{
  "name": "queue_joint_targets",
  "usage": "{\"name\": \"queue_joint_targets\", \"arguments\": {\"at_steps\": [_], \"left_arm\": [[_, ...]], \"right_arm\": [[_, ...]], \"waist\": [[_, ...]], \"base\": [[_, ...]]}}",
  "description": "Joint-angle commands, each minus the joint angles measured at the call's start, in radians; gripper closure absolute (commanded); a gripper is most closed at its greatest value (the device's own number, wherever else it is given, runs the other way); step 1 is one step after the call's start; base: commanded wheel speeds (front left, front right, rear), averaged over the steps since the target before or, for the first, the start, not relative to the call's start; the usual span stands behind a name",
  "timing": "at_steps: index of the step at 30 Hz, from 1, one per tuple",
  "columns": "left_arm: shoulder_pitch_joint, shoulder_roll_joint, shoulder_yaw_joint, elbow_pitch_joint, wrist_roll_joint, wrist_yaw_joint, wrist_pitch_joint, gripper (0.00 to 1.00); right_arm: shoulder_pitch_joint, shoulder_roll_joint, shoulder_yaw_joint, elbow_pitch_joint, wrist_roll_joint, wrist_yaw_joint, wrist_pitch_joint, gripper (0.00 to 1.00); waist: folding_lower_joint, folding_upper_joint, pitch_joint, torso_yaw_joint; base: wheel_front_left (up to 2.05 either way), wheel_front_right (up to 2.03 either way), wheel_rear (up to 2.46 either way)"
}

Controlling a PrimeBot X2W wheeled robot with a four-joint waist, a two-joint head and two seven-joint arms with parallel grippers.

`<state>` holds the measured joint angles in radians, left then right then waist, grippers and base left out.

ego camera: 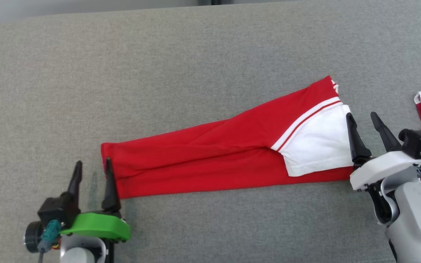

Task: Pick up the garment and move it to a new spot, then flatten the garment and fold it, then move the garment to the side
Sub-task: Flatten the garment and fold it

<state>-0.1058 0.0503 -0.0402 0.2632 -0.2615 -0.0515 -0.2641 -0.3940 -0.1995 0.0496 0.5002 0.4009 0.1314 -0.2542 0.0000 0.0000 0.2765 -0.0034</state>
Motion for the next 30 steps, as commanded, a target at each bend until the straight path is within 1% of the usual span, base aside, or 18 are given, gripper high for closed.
{"name": "queue_joint_targets", "arguments": {"at_steps": [1, 5, 10, 11, 12, 13, 14, 18, 20, 22, 23, 26, 28, 30], "left_arm": [[0.000, 0.002, -0.016, -0.005, -0.017, 0.012, 0.000, 0.00], [-0.029, 0.003, -0.063, -0.016, -0.032, 0.026, 0.000, 0.00], [-0.047, 0.003, -0.092, -0.026, -0.038, 0.035, 0.000, 0.00], [-0.050, 0.002, -0.094, -0.027, -0.038, 0.035, 0.000, 0.00], [-0.054, 0.002, -0.095, -0.029, -0.038, 0.036, 0.000, 0.00], [-0.054, 0.002, -0.095, -0.029, -0.038, 0.038, 0.000, 0.00], [-0.054, 0.002, -0.093, -0.030, -0.038, 0.040, 0.000, 0.00], [-0.053, 0.003, -0.093, -0.027, -0.032, 0.036, 0.000, 0.00], [-0.052, 0.003, -0.095, -0.021, -0.027, 0.029, 0.000, 0.00], [-0.051, 0.002, -0.099, -0.018, -0.025, 0.027, 0.000, 0.00], [-0.052, 0.002, -0.101, -0.017, -0.023, 0.025, 0.000, 0.00], [-0.048, 0.003, -0.104, -0.012, -0.026, 0.028, 0.000, 0.00], [-0.045, 0.003, -0.110, -0.008, -0.030, 0.026, 0.000, 0.00], [-0.040, 0.003, -0.116, -0.005, -0.033, 0.025, 0.000, 0.00]], "right_arm": [[-0.025, -0.008, 0.007, 0.036, -0.016, -0.002, 0.014, 0.00], [-0.071, -0.013, 0.022, 0.153, -0.043, -0.002, 0.047, 0.00], [-0.084, 0.011, 0.068, 0.280, -0.011, -0.001, 0.095, 0.00], [-0.077, 0.019, 0.087, 0.300, 0.002, -0.001, 0.107, 0.13], [-0.072, 0.024, 0.104, 0.313, 0.019, 0.000, 0.107, 0.58], [-0.070, 0.025, 0.113, 0.321, 0.032, 0.000, 0.100, 0.80], [-0.069, 0.017, 0.117, 0.329, 0.040, -0.001, 0.085, 1.00], [-0.091, -0.035, 0.068, 0.354, 0.030, -0.003, 0.021, 1.00], [-0.105, -0.076, 0.017, 0.363, 0.012, -0.006, 0.000, 1.00], [-0.118, -0.093, -0.033, 0.349, -0.012, -0.005, -0.008, 1.00], [-0.125, -0.094, -0.064, 0.316, -0.025, -0.004, -0.010, 1.00], [-0.098, -0.070, -0.154, 0.210, -0.076, -0.002, -0.011, 1.00], [-0.077, -0.048, -0.179, 0.142, -0.104, -0.002, -0.011, 1.00], [-0.061, -0.016, -0.167, 0.082, -0.111, -0.002, -0.011, 1.00]], "waist": [[0.0000, 0.0000, 0.014, 0.021], [0.0000, 0.0000, 0.029, 0.051], [0.0000, 0.0000, 0.040, 0.070], [0.0000, 0.0000, 0.040, 0.071], [0.0000, 0.0000, 0.039, 0.072], [0.0000, 0.0000, 0.038, 0.070], [0.0000, 0.0000, 0.037, 0.067], [0.0000, 0.0000, 0.028, 0.047], [0.0000, 0.0000, 0.019, 0.035], [0.0000, 0.0000, 0.010, 0.025], [0.0000, 0.0000, 0.007, 0.022], [0.0000, 0.0000, -0.009, 0.009], [0.0000, 0.0000, -0.017, 0.005], [0.0000, 0.0000, -0.026, 0.003]], "base": [[0.00, 0.00, 0.00], [0.00, 0.00, 0.00], [0.00, 0.00, 0.00], [0.00, 0.00, 0.00], [0.00, 0.00, 0.00], [0.00, 0.00, 0.00], [0.00, 0.00, 0.00], [0.00, 0.00, 0.00], [0.00, 0.00, 0.00], [0.00, 0.00, 0.00], [0.00, 0.00, 0.00], [0.00, 0.00, 0.00], [0.00, 0.00, 0.00], [0.00, 0.00, 0.00]]}}
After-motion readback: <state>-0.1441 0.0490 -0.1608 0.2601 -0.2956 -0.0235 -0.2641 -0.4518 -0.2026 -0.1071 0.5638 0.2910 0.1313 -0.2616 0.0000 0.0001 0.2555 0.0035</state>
